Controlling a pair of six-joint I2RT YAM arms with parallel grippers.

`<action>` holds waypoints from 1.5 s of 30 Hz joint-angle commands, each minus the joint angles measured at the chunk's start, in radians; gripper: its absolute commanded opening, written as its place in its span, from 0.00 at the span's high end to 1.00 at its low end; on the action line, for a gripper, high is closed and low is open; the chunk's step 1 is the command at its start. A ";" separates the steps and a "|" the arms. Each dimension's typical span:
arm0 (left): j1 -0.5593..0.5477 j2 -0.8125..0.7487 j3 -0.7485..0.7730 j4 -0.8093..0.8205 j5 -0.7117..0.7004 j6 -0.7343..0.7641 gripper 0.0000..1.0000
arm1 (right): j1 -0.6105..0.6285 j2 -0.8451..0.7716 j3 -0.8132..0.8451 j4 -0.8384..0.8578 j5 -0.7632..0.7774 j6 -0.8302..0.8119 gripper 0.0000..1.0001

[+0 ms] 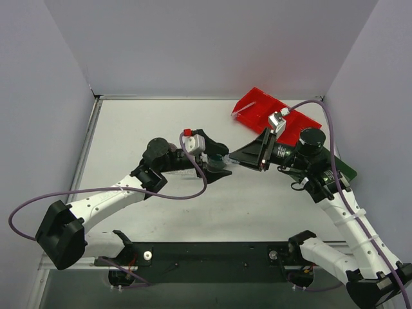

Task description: Prepare toiletry sets of a toothbrush and toothpaste on the tray

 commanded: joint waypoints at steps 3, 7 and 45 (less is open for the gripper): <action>-0.012 -0.032 -0.017 0.025 -0.045 0.049 0.19 | 0.031 0.013 0.009 0.062 -0.032 0.012 1.00; -0.040 -0.014 0.025 -0.059 0.023 0.059 0.48 | 0.031 0.014 0.031 0.027 -0.024 -0.024 1.00; -0.135 -0.067 0.063 -0.498 -0.316 0.055 1.00 | 0.614 0.126 0.296 -0.454 1.252 -0.731 0.44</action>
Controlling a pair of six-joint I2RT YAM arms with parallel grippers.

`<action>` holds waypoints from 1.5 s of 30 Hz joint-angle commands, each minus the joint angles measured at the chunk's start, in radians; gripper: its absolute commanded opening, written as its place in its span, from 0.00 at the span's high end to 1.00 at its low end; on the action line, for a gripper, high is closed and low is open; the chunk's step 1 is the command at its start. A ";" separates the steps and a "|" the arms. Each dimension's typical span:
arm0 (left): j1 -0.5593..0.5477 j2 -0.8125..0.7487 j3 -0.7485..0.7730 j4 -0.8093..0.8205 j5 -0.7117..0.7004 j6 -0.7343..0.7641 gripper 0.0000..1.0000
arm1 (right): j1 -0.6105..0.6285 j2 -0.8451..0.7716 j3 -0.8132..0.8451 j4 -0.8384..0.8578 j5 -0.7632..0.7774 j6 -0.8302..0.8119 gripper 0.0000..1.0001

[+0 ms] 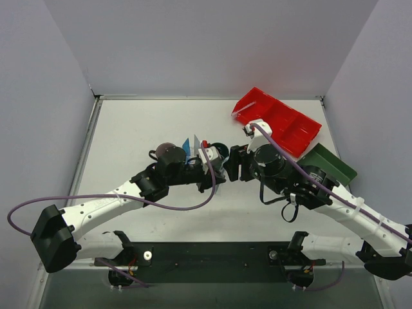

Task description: Prepare toiletry sets of a toothbrush and toothpaste on the tray

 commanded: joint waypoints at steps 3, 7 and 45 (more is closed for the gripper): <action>0.002 -0.009 0.045 0.015 0.006 -0.017 1.00 | 0.007 0.023 0.047 0.036 0.104 -0.051 0.47; 0.002 -0.015 0.044 0.015 0.005 -0.016 1.00 | 0.007 0.026 0.031 0.056 0.094 -0.052 0.58; 0.005 -0.018 0.049 0.000 -0.003 -0.008 0.70 | 0.006 0.043 -0.007 0.117 0.067 -0.038 0.97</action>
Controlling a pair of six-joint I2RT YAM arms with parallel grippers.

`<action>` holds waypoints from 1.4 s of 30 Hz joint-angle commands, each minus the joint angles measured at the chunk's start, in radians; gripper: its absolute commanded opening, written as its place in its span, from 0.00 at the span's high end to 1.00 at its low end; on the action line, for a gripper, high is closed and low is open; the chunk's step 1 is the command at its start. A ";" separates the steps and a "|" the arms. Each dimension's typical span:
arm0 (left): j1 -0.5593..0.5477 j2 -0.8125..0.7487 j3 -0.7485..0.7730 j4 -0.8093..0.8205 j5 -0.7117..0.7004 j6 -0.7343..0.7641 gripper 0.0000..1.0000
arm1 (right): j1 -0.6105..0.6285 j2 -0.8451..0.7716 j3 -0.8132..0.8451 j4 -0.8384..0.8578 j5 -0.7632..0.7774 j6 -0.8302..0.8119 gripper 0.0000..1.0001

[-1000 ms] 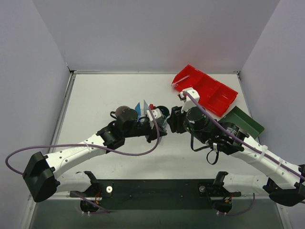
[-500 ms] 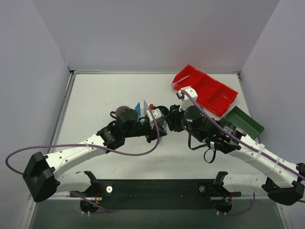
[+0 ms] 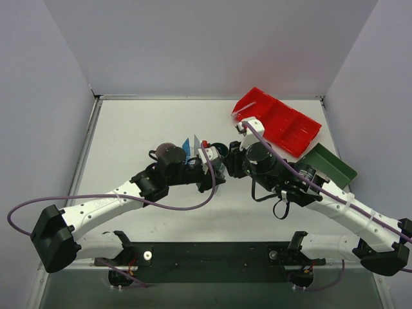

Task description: Prepare toiletry sets of a toothbrush and toothpaste on the tray

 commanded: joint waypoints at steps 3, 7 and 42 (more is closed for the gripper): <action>0.015 -0.021 0.068 -0.038 -0.023 0.009 0.34 | -0.002 -0.027 0.009 0.048 0.056 -0.062 0.99; 0.048 -0.059 0.087 -0.076 -0.007 0.041 0.23 | -0.002 -0.034 0.055 0.047 0.128 -0.167 1.00; 0.768 -0.193 0.059 -0.176 -0.325 -0.147 0.09 | 0.182 0.438 0.075 0.663 -0.116 -0.823 1.00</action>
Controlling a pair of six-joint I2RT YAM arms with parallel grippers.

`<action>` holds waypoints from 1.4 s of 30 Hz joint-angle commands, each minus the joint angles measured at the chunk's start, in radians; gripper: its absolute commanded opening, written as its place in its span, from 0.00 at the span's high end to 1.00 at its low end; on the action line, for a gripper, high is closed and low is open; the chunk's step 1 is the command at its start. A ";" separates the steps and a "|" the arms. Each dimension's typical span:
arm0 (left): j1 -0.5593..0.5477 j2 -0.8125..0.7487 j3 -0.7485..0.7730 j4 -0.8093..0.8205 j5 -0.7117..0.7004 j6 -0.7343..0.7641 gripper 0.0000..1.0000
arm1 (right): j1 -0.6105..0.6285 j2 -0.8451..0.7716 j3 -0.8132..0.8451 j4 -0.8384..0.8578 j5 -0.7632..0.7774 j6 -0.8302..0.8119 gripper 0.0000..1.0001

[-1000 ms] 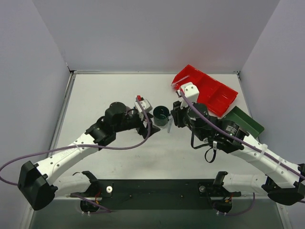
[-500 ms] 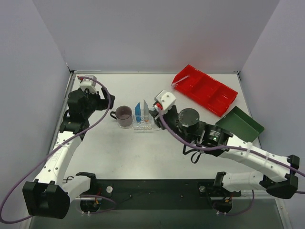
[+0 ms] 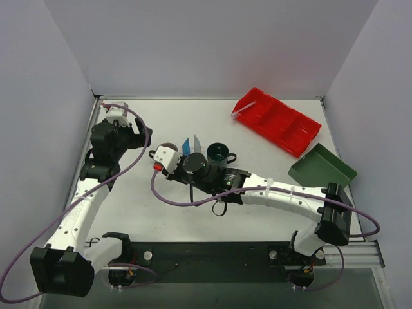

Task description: Prepare toiletry sets of a toothbrush and toothpaste on the tray

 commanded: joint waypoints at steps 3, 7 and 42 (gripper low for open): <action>0.001 -0.024 0.031 -0.003 -0.020 0.021 0.09 | 0.020 0.004 0.093 0.097 0.034 -0.066 1.00; 0.001 -0.021 0.032 -0.003 -0.010 0.021 0.09 | 0.022 0.004 0.101 0.097 0.061 -0.089 1.00; 0.001 -0.006 0.031 0.005 0.013 0.024 0.09 | 0.014 0.136 0.077 0.175 0.156 -0.133 1.00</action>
